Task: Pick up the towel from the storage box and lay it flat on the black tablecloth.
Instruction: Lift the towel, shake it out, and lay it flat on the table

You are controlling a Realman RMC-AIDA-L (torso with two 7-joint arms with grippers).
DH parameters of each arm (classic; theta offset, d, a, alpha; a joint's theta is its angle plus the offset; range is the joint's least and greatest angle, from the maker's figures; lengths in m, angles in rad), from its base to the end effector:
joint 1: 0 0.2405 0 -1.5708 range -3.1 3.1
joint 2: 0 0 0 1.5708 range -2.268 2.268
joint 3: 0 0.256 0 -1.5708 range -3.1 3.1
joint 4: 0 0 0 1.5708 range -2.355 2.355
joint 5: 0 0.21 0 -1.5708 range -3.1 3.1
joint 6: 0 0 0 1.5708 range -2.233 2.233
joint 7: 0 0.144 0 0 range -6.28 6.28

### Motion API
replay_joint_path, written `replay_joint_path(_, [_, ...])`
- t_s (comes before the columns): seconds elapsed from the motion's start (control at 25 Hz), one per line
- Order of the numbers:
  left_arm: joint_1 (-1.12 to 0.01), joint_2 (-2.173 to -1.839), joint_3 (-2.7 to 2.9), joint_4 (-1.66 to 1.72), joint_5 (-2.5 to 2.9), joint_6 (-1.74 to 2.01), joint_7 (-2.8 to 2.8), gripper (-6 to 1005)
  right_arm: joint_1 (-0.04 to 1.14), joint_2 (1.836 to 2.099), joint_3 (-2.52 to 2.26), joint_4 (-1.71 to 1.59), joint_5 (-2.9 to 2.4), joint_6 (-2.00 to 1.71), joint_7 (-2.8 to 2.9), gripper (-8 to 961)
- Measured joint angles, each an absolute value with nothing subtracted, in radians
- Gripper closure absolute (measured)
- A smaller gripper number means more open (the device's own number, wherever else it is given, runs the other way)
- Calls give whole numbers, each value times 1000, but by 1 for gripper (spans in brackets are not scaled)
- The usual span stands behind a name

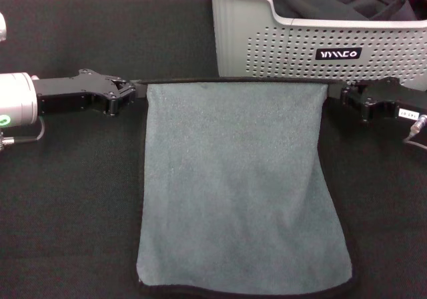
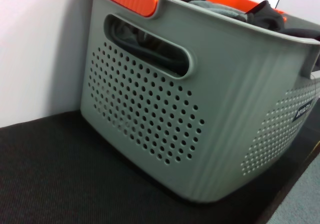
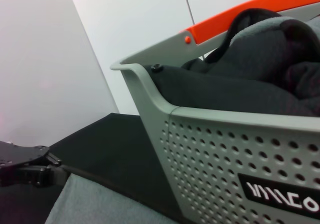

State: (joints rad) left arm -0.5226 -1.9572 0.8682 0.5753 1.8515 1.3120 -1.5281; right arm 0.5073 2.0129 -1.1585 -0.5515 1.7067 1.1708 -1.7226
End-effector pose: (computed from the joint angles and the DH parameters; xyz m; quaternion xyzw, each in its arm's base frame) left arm -0.2948 0.3593 0.0245 -0.9111 -0.3029 -0.1923 0.2031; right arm 0.2576 0.3656 -0.0147 -0.8937 0.2826 0.2754 0.2134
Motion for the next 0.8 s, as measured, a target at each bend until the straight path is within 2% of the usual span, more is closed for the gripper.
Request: replay_joint_path(0.8, [-514, -1965, 868, 567, 1846, 1307, -1525, 978, 517, 2014, -1166, -543, 1703, 1166, -1711, 937])
